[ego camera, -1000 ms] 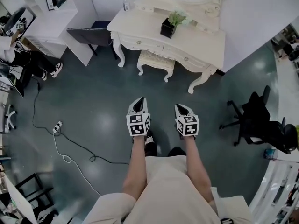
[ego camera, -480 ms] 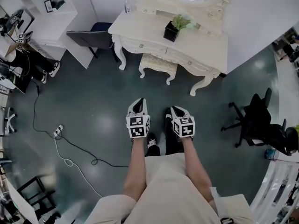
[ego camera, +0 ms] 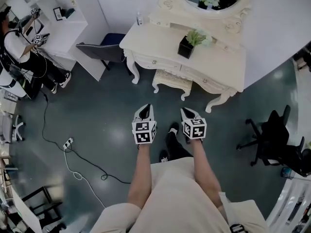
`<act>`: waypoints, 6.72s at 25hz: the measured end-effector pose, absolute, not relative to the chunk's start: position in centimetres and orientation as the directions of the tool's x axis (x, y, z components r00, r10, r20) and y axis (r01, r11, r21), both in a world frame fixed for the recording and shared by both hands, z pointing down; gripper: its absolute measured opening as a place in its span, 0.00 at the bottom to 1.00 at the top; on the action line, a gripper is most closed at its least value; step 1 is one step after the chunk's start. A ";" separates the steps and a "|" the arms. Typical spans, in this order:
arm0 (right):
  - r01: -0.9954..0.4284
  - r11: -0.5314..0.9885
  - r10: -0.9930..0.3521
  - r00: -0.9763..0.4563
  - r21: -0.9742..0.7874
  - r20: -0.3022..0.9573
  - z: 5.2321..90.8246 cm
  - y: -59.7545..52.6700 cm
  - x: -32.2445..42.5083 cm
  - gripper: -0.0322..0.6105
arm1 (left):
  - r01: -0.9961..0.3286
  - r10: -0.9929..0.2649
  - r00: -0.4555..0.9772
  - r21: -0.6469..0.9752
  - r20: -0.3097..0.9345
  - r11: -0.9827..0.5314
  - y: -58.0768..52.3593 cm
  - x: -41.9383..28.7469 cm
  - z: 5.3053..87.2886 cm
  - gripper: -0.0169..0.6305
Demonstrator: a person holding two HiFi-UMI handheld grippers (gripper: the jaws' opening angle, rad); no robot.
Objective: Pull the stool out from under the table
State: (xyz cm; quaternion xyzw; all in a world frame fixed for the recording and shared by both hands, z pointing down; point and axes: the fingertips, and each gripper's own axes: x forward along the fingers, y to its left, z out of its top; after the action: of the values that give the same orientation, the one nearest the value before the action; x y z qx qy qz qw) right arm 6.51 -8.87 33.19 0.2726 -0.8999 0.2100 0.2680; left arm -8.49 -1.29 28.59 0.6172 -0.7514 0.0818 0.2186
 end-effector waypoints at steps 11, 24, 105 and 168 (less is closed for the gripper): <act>-0.652 0.715 -0.406 -0.681 -0.253 0.610 34.2 -20.2 2.9 0.12 | -0.970 -0.872 -0.080 0.163 0.483 0.179 -12.7 -11.3 30.7 0.05; -0.739 0.642 -0.474 -0.591 -0.204 0.652 42.5 -25.8 6.2 0.12 | -0.958 -0.823 -0.017 0.225 0.567 0.175 -19.0 -14.6 40.3 0.05; -0.787 0.614 -0.452 -0.284 0.064 0.846 92.0 -40.9 8.0 0.47 | -0.944 -0.633 0.246 0.035 0.734 -0.327 -33.2 -22.0 90.9 0.50; -0.841 0.539 -0.399 -0.213 0.040 0.892 92.8 -2.0 18.7 0.44 | -0.917 -0.441 0.260 0.077 0.859 -0.392 4.9 -12.6 91.3 0.49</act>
State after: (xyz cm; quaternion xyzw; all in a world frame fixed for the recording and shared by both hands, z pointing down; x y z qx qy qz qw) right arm 18.68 -2.04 92.77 0.4178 -0.7419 0.2364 0.4680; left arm -12.55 4.90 91.28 0.7345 -0.4620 0.3956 0.3009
